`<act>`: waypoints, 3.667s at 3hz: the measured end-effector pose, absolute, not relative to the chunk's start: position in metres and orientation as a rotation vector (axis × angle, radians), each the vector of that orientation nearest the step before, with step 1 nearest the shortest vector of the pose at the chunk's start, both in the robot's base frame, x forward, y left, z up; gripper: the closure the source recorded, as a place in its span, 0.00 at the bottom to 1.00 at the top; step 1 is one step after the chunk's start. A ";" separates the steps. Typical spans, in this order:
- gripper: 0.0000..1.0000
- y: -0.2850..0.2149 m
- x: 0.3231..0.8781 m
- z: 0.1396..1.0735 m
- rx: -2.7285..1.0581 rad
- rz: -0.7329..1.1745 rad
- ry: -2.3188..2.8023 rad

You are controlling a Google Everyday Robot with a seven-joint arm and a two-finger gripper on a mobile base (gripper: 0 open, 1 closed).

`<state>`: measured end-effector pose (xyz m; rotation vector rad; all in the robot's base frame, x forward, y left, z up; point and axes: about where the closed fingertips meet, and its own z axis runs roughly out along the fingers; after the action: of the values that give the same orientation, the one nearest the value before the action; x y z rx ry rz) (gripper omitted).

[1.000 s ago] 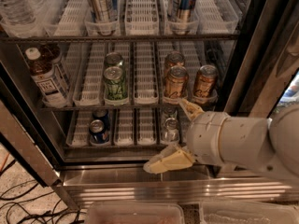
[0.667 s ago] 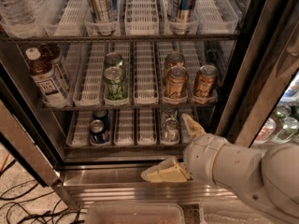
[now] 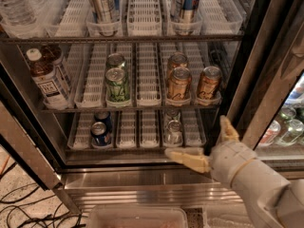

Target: Pick orange can from middle shelf of fridge

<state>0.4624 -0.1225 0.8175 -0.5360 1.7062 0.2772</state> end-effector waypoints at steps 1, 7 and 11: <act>0.00 -0.181 0.462 0.832 -0.433 0.087 1.644; 0.00 -0.101 0.458 0.845 -0.313 0.031 1.587; 0.00 -0.142 0.485 0.850 0.044 -0.116 1.528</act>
Offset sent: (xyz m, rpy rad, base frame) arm 0.0369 0.0867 0.1078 0.0547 -0.4798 -0.2520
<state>0.4846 -0.1424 0.8499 0.0442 1.5280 -0.1157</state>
